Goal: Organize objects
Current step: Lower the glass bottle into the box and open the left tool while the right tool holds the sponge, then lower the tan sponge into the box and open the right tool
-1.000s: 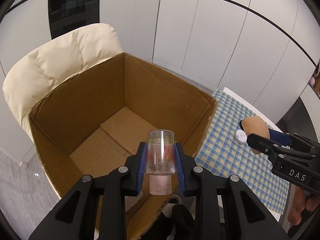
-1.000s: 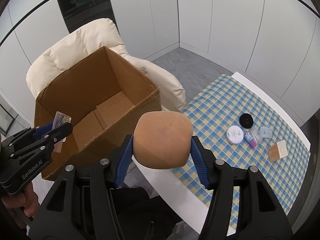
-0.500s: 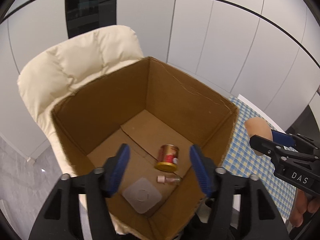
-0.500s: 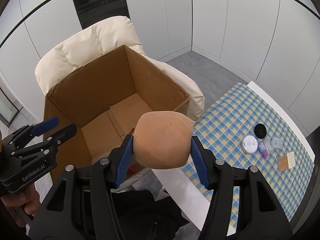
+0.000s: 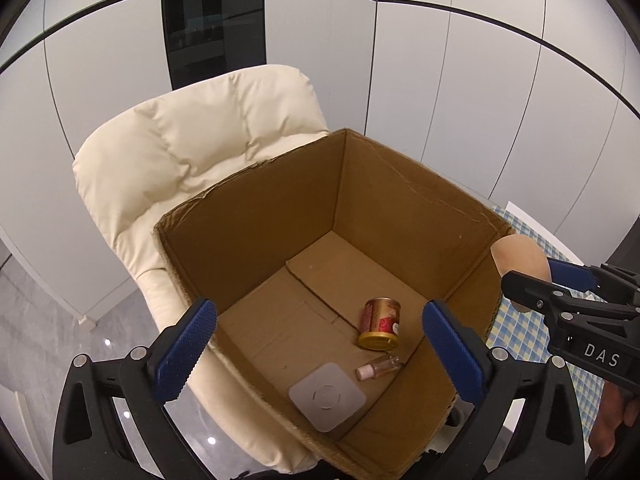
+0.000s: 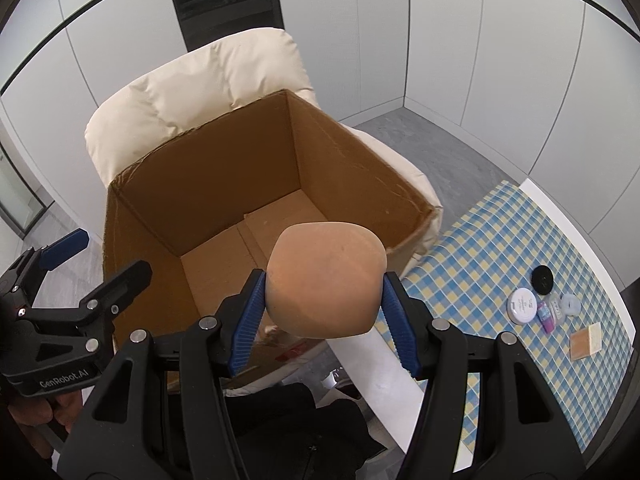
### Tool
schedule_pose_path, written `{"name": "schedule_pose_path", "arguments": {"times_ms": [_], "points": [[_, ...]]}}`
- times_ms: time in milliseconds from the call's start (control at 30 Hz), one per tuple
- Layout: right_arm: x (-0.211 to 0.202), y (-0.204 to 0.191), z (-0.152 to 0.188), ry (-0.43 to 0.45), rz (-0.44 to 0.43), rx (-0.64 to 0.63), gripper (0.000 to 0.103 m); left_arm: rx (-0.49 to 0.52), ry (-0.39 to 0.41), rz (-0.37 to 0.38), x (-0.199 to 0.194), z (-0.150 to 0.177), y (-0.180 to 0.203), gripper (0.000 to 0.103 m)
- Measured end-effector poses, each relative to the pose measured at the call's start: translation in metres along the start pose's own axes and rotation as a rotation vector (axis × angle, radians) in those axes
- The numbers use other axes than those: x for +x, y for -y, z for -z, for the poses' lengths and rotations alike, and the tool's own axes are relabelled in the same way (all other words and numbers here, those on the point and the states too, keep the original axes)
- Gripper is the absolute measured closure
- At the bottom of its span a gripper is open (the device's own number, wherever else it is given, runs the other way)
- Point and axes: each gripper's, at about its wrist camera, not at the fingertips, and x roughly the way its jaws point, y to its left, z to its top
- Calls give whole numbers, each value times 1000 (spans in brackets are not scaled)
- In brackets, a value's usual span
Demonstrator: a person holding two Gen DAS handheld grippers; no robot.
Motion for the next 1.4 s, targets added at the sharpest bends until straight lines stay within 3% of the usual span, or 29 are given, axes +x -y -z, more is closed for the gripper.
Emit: {"name": "schedule_pose_path", "arguments": {"times_ms": [900, 1100, 1267, 1400], "points": [[18, -59, -9, -21, -85, -88, 41, -75, 1, -75, -13, 12, -55, 0], [15, -55, -11, -8, -81, -79, 34, -88, -9, -78, -11, 13, -58, 0], [11, -56, -11, 14, -62, -96, 19, -80, -12, -80, -10, 14, -56, 0], [11, -55, -11, 18, -54, -97, 15, -78, -11, -81, -10, 13, -55, 0]]}}
